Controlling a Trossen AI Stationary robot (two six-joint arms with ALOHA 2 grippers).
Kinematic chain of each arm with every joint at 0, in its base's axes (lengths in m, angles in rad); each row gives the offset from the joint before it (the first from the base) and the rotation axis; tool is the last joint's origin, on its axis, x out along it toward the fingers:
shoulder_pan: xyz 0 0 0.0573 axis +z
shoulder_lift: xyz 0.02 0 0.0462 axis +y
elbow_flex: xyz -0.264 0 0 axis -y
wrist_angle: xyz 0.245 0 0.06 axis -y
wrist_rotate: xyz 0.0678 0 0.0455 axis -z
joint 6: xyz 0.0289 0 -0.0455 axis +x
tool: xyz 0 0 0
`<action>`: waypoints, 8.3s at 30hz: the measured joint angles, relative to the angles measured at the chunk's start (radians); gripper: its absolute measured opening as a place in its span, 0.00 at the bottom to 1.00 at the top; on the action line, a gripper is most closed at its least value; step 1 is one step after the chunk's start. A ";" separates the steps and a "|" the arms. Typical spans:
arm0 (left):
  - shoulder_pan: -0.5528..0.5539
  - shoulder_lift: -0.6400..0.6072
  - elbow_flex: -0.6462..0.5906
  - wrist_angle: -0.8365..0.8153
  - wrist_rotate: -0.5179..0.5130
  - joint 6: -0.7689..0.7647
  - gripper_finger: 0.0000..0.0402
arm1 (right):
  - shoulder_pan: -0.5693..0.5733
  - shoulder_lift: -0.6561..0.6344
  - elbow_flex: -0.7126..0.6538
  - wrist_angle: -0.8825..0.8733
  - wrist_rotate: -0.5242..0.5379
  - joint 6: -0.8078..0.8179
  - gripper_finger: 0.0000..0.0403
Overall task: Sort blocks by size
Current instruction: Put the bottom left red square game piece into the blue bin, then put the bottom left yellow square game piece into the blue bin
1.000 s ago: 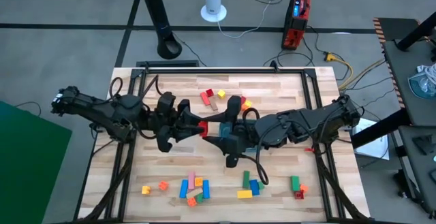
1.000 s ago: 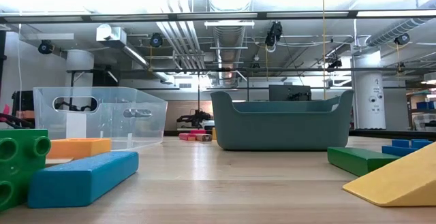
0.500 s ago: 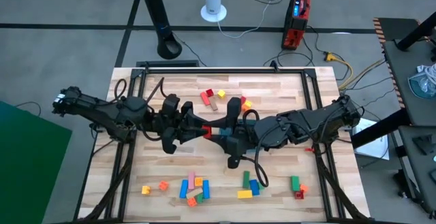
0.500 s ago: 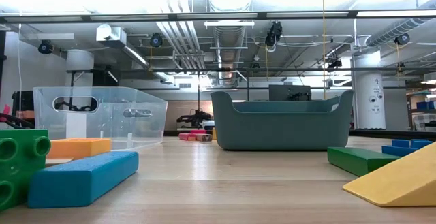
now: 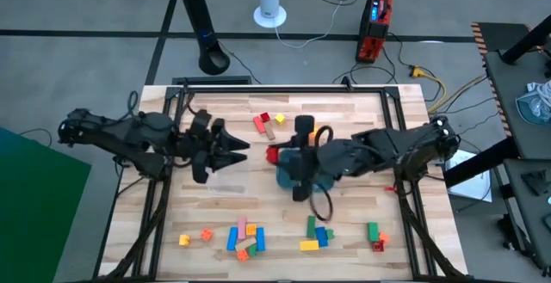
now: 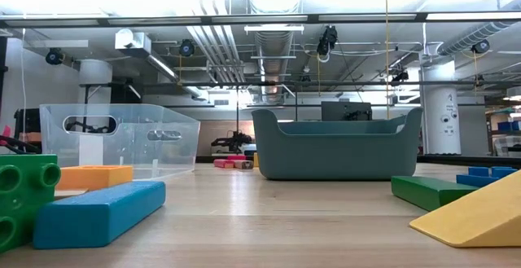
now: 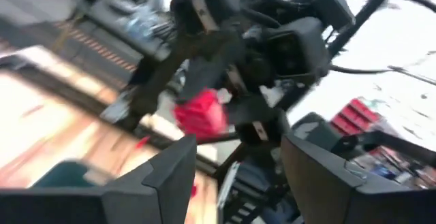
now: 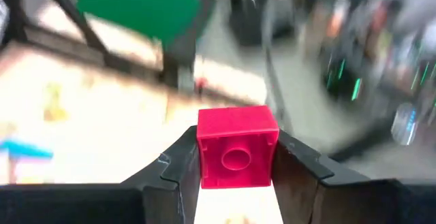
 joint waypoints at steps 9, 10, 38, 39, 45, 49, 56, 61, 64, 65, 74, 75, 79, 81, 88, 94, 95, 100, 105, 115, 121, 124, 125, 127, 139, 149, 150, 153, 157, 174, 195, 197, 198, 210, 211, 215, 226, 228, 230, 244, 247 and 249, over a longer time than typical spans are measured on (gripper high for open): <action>-0.009 -0.059 0.000 -0.509 -0.034 -0.387 0.50 | -0.122 0.032 -0.221 -0.452 -0.132 0.485 0.35; -0.011 -0.056 0.000 -0.563 -0.019 -0.439 0.50 | -0.125 0.032 -0.270 -0.438 -0.137 0.491 0.35; -0.576 0.190 0.000 -0.973 0.173 -1.505 0.50 | -0.170 -0.037 -0.526 -0.100 -0.295 0.544 0.66; -0.594 0.210 0.000 -0.983 0.200 -1.552 0.50 | -0.171 -0.037 -0.526 -0.085 -0.295 0.544 0.67; -0.653 0.324 -0.003 -1.003 0.274 -1.672 0.50 | -0.171 -0.037 -0.526 0.006 -0.303 0.530 0.68; -0.657 0.370 -0.048 -0.959 0.274 -1.691 0.50 | -0.173 -0.037 -0.526 0.019 -0.321 0.527 0.67; -0.688 0.393 -0.227 -0.756 0.285 -1.703 0.50 | -0.172 -0.036 -0.526 0.017 -0.341 0.527 0.66; -0.698 0.419 -0.286 -0.733 0.327 -1.718 0.50 | -0.172 -0.036 -0.526 0.012 -0.348 0.542 0.68; -0.703 0.434 -0.294 -0.715 0.304 -1.713 0.50 | -0.172 -0.036 -0.526 0.012 -0.348 0.554 0.69; -0.706 0.439 -0.294 -0.707 0.305 -1.713 0.50 | -0.172 -0.036 -0.526 0.012 -0.348 0.554 0.69; -0.745 0.500 -0.291 -0.685 0.324 -1.691 0.50 | -0.172 -0.036 -0.526 0.014 -0.348 0.553 0.66; -0.746 0.508 -0.291 -0.685 0.324 -1.686 0.50 | -0.172 -0.036 -0.526 0.014 -0.348 0.553 0.66; -0.747 0.532 -0.291 -0.683 0.326 -1.677 0.50 | -0.172 -0.036 -0.526 0.014 -0.348 0.553 0.68; -0.747 0.543 -0.290 -0.682 0.326 -1.676 0.50 | -0.172 -0.036 -0.526 0.014 -0.348 0.553 0.68; -0.747 0.575 -0.280 -0.637 0.310 -1.667 0.50 | -0.172 -0.036 -0.526 0.014 -0.348 0.554 0.69; -0.766 0.589 -0.279 -0.575 0.300 -1.686 0.50 | -0.172 -0.035 -0.526 0.014 -0.347 0.554 0.66; -0.770 0.590 -0.278 -0.573 0.298 -1.692 0.50 | -0.172 -0.035 -0.526 0.014 -0.347 0.554 0.66; -0.779 0.590 -0.283 -0.575 0.296 -1.697 0.50 | -0.172 -0.035 -0.526 0.015 -0.347 0.554 0.66; -0.780 0.590 -0.299 -0.562 0.290 -1.705 0.48 | -0.172 -0.035 -0.526 0.018 -0.339 0.554 0.68; -0.782 0.588 -0.339 -0.529 0.297 -1.695 0.31 | -0.172 -0.035 -0.526 0.020 -0.339 0.554 0.64; -0.783 0.588 -0.314 -0.541 0.262 -1.670 0.19 | -0.172 -0.035 -0.526 0.020 -0.339 0.553 0.63; -0.776 0.588 -0.282 -0.564 0.226 -1.639 0.19 | -0.172 -0.036 -0.526 0.019 -0.339 0.553 0.63; -0.770 0.588 -0.270 -0.579 0.213 -1.630 0.19 | -0.172 -0.038 -0.526 0.019 -0.339 0.553 0.63; -0.756 0.588 -0.238 -0.617 0.194 -1.616 0.21 | -0.172 -0.041 -0.526 0.019 -0.339 0.553 0.64; -0.649 0.517 -0.096 -0.751 0.007 -1.418 0.21 | -0.172 -0.086 -0.526 0.023 -0.339 0.543 0.61; -0.514 0.282 0.061 -0.736 -0.531 -0.879 0.22 | -0.156 -0.169 -0.526 0.219 -0.411 0.416 0.64; -0.500 0.256 0.077 -0.724 -0.557 -0.815 0.22 | -0.147 -0.174 -0.526 0.261 -0.423 0.383 0.64; -0.451 0.175 0.117 -0.675 -0.591 -0.687 0.22 | -0.114 -0.183 -0.526 0.386 -0.423 0.281 0.65; -0.382 0.079 0.123 -0.547 -0.596 -0.578 0.22 | -0.067 -0.186 -0.526 0.536 -0.348 0.158 0.63; -0.192 0.058 -0.002 0.084 -0.280 -0.182 0.22 | -0.010 -0.180 -0.443 0.794 -0.186 -0.189 0.74; -0.032 0.205 0.015 0.269 0.011 -0.197 0.22 | 0.010 -0.154 -0.441 0.750 -0.182 -0.265 0.69; -0.031 0.209 0.020 0.269 0.014 -0.196 0.22 | 0.010 -0.154 -0.441 0.748 -0.182 -0.272 0.67; -0.031 0.211 0.023 0.270 0.014 -0.195 0.22 | 0.010 -0.154 -0.441 0.746 -0.181 -0.276 0.65; -0.025 0.215 0.025 0.272 0.014 -0.195 0.23 | 0.010 -0.154 -0.441 0.723 -0.181 -0.283 0.39; -0.024 0.215 0.024 0.271 0.014 -0.195 0.24 | 0.010 -0.154 -0.441 0.721 -0.182 -0.283 0.37; -0.022 0.215 0.024 0.262 0.014 -0.195 0.26 | 0.011 -0.154 -0.441 0.719 -0.182 -0.286 0.33; -0.021 0.214 0.023 0.248 0.015 -0.195 0.25 | 0.012 -0.153 -0.442 0.717 -0.157 -0.267 0.39; -0.020 0.209 0.023 0.228 0.015 -0.195 0.26 | 0.012 -0.154 -0.442 0.698 -0.132 -0.270 0.37; -0.019 0.199 0.022 0.188 0.013 -0.195 0.27 | 0.012 -0.157 -0.442 0.665 -0.118 -0.257 0.34; 0.013 0.156 0.020 0.025 0.006 -0.195 0.31 | 0.009 -0.182 -0.441 0.426 0.019 -0.103 0.34; 0.015 0.124 0.020 -0.055 0.006 -0.195 0.31 | -0.006 -0.185 -0.441 0.258 0.029 0.032 0.34; 0.015 0.102 0.020 -0.109 0.006 -0.196 0.31 | -0.019 -0.180 -0.442 0.142 0.028 0.155 0.36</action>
